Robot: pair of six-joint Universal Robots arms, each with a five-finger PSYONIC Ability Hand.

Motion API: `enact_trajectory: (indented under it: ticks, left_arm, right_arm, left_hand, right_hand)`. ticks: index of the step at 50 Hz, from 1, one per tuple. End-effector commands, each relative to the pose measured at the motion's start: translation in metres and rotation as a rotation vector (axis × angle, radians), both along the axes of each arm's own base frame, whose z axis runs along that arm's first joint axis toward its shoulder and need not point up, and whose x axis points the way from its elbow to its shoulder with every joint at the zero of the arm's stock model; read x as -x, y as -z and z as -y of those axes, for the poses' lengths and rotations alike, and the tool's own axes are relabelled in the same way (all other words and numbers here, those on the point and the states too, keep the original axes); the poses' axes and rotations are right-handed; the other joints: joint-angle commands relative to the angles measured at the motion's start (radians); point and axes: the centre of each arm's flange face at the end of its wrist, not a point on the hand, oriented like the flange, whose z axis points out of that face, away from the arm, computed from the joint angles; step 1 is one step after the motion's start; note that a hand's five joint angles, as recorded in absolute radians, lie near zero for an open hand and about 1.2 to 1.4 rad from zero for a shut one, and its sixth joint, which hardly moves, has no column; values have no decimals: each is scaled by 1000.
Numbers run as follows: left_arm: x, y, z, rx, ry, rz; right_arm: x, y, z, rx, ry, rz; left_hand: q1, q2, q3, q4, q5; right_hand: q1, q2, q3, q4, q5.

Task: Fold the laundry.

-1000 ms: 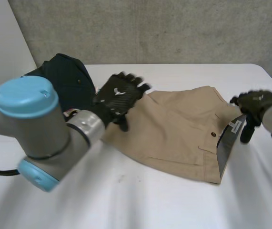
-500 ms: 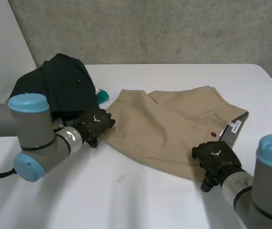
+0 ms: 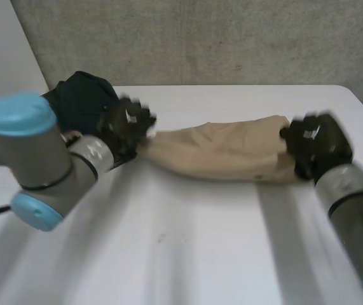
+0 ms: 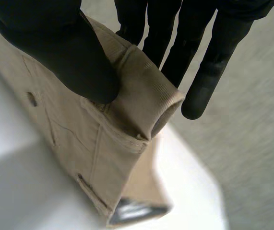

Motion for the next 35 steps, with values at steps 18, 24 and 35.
enact_trajectory:
  ticks: [18,24,35]
  left_arm:
    - [-24,-162,-71,77,-112,-320]
    - [-3,-108,-37,-39,-122,-236]
    - [32,-168,35,407,-87,-502]
  right_arm:
    - [6,-142,38,67,20,-76]
    - [-7,-88,74,-41,23,-86]
    - [-34,-125,132,493,39,144]
  left_hand:
    - [264,203,209,199,233]
    - [264,203,209,199,233]
    - [264,203,209,199,233]
  right_hand:
    - [296,235,219,201,216]
    - [296,235,219,201,216]
    - [296,235,219,201,216]
